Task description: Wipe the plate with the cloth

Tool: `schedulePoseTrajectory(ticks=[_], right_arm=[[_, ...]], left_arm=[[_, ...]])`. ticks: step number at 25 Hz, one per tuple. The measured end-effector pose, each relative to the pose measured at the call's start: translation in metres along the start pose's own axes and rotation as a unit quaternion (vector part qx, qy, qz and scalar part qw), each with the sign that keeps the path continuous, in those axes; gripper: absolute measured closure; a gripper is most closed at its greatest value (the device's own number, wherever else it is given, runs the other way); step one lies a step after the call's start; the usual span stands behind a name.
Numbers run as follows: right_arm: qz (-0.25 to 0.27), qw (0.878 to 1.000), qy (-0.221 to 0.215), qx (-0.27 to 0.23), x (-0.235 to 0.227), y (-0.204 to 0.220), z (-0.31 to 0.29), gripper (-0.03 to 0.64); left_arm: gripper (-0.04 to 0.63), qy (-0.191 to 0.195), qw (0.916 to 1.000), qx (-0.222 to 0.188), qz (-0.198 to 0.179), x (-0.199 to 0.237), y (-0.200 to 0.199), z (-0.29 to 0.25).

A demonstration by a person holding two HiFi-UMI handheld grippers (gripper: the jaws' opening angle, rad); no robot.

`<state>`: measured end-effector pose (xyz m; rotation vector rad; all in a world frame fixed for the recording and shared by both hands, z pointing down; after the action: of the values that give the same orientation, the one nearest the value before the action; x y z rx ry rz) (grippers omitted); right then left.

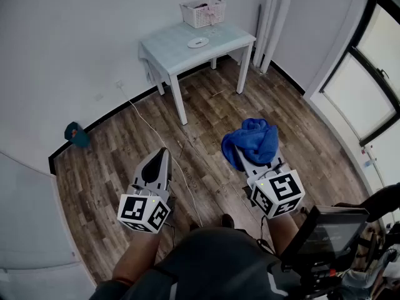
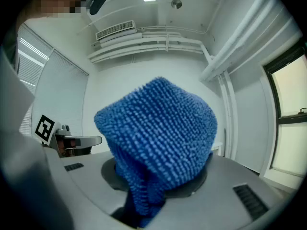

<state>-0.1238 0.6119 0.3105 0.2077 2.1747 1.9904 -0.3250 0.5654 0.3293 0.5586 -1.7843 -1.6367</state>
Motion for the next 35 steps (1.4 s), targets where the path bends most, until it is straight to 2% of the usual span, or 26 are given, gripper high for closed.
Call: schedulePoseTrajectory(ticks=[13,21,27,35], right_arm=[[-0.011,1.0,0.007,-0.02,0.014,-0.007,-0.013,0.483],[-0.012,1.0,0.02,-0.015,0.021,0.001,-0.024,0.483],[-0.008,1.0,0.006,-0.029,-0.003,-0.004,-0.049,0.483],[-0.017,0.999,-0.012,-0.033,-0.069,-0.015,-0.091,0.483]], left_arm=[[0.586,0.015,0.9999,-0.005,-0.003,0.013,0.0,0.001],[0.586,0.04,0.9992,-0.003,0.002,0.022,0.005,-0.007],[0.586,0.033,0.9994,-0.009,-0.009,0.027,0.001,-0.042],[0.586,0.011,0.9998,-0.006,-0.016,0.025,-0.01,-0.113]])
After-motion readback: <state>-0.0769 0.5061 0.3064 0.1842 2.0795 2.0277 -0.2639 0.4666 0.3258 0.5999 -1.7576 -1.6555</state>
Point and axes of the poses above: the fingertips, and each gripper's own axes: z backward along the fingers, x to its left, y out of its underside, the point moved 2 cm from there along z, backward along the fingers, and after that the axes turned 1 degree about z, right-handed, at the moved point
